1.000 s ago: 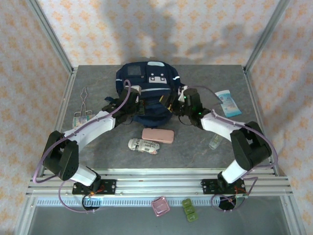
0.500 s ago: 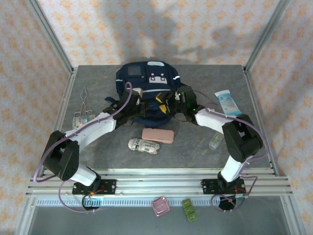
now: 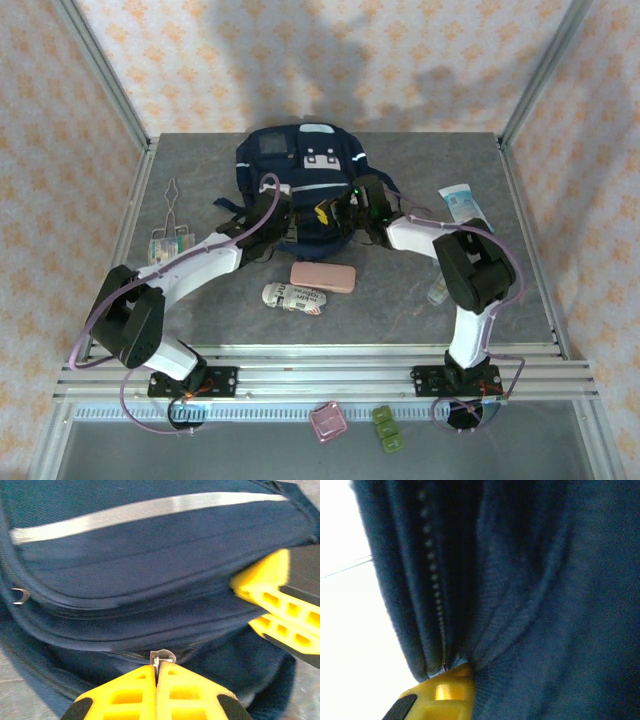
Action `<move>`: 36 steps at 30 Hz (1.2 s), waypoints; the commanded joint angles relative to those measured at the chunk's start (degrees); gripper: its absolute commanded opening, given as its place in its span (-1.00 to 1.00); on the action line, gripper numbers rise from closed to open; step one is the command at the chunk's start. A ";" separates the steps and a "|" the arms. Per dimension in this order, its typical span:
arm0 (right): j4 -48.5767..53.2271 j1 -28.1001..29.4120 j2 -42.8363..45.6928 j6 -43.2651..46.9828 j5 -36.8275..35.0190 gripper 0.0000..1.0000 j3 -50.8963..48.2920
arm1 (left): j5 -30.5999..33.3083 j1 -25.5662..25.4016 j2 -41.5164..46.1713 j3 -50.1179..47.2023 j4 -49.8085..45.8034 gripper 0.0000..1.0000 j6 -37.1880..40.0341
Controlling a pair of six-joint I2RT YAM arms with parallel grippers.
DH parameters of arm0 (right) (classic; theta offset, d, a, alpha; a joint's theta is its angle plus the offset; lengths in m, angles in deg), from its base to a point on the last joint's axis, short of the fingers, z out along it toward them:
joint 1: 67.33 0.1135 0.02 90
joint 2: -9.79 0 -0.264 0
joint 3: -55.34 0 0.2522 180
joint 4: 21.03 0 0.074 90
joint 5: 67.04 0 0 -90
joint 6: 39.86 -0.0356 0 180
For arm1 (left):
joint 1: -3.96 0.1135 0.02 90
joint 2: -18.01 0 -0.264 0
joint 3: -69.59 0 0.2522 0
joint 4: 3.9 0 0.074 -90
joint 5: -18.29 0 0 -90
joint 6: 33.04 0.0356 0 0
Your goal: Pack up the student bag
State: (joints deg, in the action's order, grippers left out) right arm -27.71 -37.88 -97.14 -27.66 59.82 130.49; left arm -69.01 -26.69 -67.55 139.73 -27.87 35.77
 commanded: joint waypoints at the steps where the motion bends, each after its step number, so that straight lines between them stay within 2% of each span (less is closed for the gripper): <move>1: -4.25 -1.92 5.33 0.99 -3.29 -1.00 -4.59 | 11.85 1.78 0.11 -1.88 -1.87 -1.00 1.63; 7: -6.80 -4.05 9.69 2.51 -2.13 -1.00 -8.55 | 13.23 9.65 0.66 -5.92 2.90 -1.00 -1.44; 12: -8.91 -4.13 11.23 3.43 -0.21 -1.00 -9.76 | 11.20 15.36 -1.00 -6.49 10.26 -1.00 -3.92; 15: -9.52 -4.23 12.01 3.99 -0.01 -1.00 -10.32 | 10.81 17.62 -4.33 -4.45 12.98 -1.00 -5.37; 19: -8.58 -4.32 10.59 6.04 1.37 -1.00 -8.24 | 10.92 18.43 -9.68 0.77 10.49 -0.98 -5.79; 21: -5.93 -4.37 9.70 8.58 1.23 -1.00 -6.09 | 9.21 18.35 -10.07 1.41 10.20 -0.66 -6.21; 26: -0.73 -5.64 8.32 14.96 0.60 -1.00 0.12 | 2.82 17.86 -3.49 -4.37 13.82 -0.20 -7.11; 31: 1.81 -8.37 6.46 17.12 2.59 -1.00 8.14 | -0.81 15.35 3.13 -5.99 12.71 -0.02 -4.78; 33: 3.25 -8.75 5.82 17.80 3.93 -1.00 10.85 | -1.21 12.84 6.21 -6.42 13.82 0.16 -1.53; 36: 4.24 -9.23 5.19 18.88 4.92 -1.00 12.96 | -1.71 8.35 8.84 -6.70 15.99 0.31 5.78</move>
State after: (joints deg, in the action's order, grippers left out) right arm -22.01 -45.77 -91.70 -12.36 65.53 139.71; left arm -69.36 -15.00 -61.21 133.63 -14.91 34.35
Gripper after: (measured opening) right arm 0.066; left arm 0.637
